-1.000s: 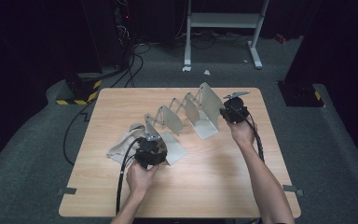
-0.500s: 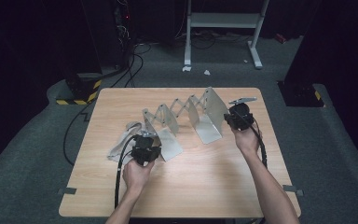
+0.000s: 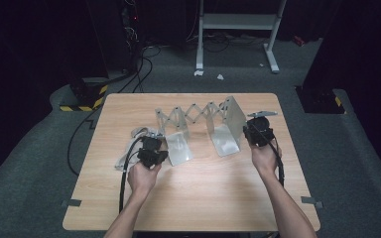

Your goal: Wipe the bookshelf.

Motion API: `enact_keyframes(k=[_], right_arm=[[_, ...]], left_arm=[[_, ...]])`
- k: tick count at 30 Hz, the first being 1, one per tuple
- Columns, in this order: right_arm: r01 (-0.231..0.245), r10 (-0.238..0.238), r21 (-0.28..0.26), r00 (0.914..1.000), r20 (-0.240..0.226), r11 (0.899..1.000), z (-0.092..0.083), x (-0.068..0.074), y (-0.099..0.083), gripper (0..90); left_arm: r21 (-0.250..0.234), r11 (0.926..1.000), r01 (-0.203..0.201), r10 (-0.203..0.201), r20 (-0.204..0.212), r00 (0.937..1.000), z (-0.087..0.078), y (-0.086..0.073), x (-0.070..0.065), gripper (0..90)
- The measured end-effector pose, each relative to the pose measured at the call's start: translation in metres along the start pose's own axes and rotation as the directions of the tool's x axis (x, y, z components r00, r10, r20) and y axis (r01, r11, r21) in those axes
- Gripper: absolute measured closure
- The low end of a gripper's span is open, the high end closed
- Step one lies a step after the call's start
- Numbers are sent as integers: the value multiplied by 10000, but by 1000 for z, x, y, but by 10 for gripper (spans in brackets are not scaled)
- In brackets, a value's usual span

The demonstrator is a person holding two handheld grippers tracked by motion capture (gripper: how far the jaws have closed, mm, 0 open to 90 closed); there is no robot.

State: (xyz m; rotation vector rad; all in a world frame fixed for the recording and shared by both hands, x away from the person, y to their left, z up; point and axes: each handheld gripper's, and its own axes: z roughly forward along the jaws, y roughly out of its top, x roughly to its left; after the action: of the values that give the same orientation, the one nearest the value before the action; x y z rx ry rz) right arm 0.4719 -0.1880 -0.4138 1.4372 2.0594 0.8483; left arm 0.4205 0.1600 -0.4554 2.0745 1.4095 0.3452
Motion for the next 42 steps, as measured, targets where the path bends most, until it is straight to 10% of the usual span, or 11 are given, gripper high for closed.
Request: enact_keyframes(k=[22,35,42], right_arm=[[-695,700,-148,9969,355,9975,-10,6,-11,900],[-577,578,-386,9983,0,9976,-13,17,-17,866],[-79,58,-286,9973,-736,9996,-10,18,-34,613]], left_arm=[[252,9976,641,-630,-423,9971,-2,16,49,898],[151,9983,563,-558,-324,9979,-1,11,49,893],[123,9965,823,-812,-721,9941,-3,-10,55,559]])
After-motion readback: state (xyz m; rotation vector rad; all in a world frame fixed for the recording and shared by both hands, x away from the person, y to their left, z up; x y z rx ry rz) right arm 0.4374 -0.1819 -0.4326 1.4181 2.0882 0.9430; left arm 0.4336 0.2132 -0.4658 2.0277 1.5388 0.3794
